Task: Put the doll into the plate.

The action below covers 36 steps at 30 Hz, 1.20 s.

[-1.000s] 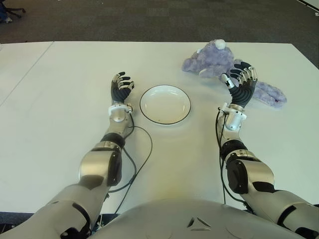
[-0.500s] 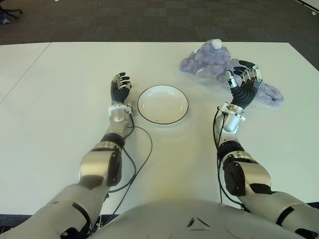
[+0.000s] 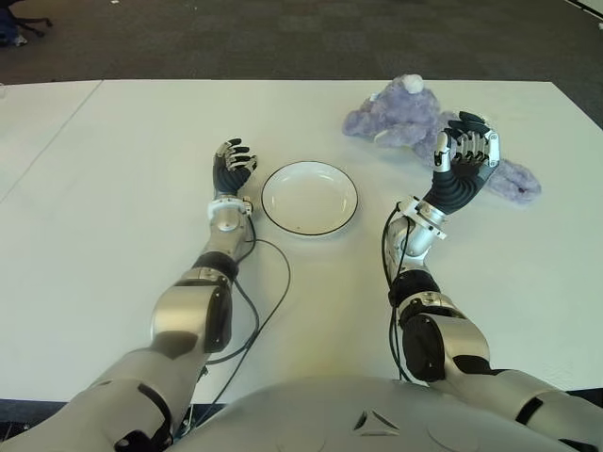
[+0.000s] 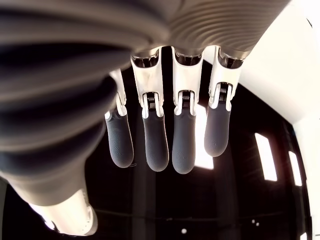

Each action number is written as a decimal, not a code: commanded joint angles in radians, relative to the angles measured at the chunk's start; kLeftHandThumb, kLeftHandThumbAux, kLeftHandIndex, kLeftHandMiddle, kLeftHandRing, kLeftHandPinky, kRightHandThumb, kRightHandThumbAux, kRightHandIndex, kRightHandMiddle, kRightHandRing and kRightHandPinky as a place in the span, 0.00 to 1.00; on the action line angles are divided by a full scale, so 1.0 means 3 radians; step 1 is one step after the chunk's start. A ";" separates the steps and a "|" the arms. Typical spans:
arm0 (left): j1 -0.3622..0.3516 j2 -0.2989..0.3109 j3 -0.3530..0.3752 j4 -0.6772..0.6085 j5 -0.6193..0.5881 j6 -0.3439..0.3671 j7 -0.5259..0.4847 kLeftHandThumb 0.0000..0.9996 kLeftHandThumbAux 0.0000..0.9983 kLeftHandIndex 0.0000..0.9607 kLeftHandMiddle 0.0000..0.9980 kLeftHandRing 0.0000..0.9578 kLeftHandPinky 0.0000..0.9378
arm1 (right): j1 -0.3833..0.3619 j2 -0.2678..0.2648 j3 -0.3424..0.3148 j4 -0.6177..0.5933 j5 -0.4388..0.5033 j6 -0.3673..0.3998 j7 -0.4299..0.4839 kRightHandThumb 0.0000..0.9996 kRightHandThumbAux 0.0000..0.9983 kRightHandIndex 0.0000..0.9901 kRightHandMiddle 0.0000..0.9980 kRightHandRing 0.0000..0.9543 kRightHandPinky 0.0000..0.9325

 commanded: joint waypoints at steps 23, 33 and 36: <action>0.0534 -0.0146 0.0069 0.0398 -0.0067 0.0400 -0.0076 0.41 0.86 0.25 0.34 0.39 0.44 | -0.0543 -0.0678 0.0048 0.0552 0.0054 0.0715 0.0142 0.36 0.73 0.32 0.29 0.26 0.21; 0.0520 -0.0145 0.0048 0.0399 -0.0050 0.0433 -0.0059 0.38 0.87 0.24 0.34 0.39 0.43 | -0.0762 -0.1111 0.0176 0.0546 0.0006 0.1024 0.0322 0.32 0.79 0.33 0.21 0.15 0.06; 0.0526 -0.0144 0.0035 0.0398 -0.0036 0.0405 -0.0043 0.37 0.88 0.23 0.34 0.38 0.43 | -0.0798 -0.1273 0.0234 0.0595 -0.0036 0.1118 0.0376 0.25 0.77 0.28 0.15 0.09 0.01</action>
